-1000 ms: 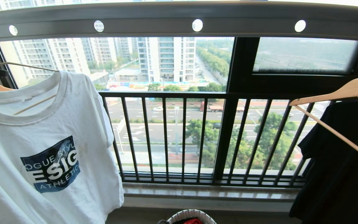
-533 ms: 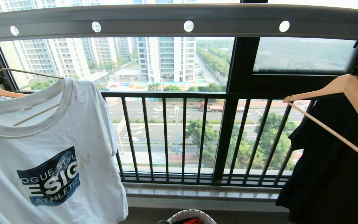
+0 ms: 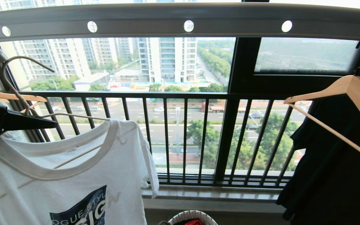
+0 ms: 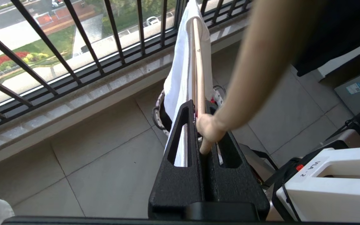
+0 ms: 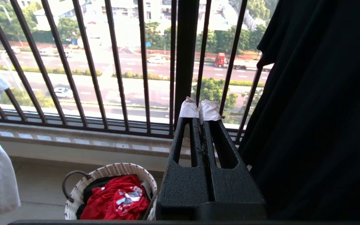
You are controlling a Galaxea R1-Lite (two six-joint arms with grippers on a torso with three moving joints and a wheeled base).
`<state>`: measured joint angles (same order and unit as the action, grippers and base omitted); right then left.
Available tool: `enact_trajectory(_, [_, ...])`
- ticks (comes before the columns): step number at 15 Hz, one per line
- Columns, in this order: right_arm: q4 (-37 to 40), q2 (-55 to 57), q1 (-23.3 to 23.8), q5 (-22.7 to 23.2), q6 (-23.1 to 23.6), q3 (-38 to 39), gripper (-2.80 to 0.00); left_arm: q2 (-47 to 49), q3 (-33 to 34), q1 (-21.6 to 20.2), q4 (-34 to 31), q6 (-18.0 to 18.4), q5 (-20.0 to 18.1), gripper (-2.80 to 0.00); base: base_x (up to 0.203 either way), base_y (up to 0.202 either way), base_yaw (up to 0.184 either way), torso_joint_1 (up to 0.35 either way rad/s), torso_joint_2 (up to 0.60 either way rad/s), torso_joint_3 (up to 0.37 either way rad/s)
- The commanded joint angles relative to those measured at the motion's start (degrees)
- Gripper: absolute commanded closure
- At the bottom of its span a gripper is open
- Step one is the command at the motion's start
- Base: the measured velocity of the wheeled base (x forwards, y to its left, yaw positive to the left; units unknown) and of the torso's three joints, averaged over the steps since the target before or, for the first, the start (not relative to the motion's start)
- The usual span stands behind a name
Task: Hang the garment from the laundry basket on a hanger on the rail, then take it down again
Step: Take the clothes off the clothes rack
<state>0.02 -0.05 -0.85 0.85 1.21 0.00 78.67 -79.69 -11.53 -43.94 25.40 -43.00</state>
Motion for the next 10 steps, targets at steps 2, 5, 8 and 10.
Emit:
enact_trajectory(2, [0.0, 0.1, 0.0, 0.0, 0.1, 0.0, 0.0, 1.6, 12.9, 7.1, 14.3, -0.7, -0.2, 0.0, 0.0, 0.0, 0.0, 0.0, 0.0, 0.0])
enact_trajectory(5, [0.0, 0.0, 0.0, -0.1, -0.1, 0.0, 0.0, 6.5, 18.6, 13.4, 24.9, -4.1, 0.0, 0.0, 0.0, 0.0, 0.0, 0.0, 0.0, 0.0])
enact_trajectory(8, [0.0, 0.0, 0.0, 0.0, 0.4, 0.0, 0.0, 14.0, 19.3, 18.6, 33.6, -6.9, 2.4, 0.0, 0.0, 0.0, 0.0, 0.0, 0.0, 0.0])
enact_trajectory(10, [0.0, 0.1, 0.0, 0.0, 0.2, 0.0, 0.0, 18.6, 19.5, 22.3, 44.8, -13.1, 5.1, 0.0, 0.0, 0.0, 0.0, 0.0, 0.0, 0.0])
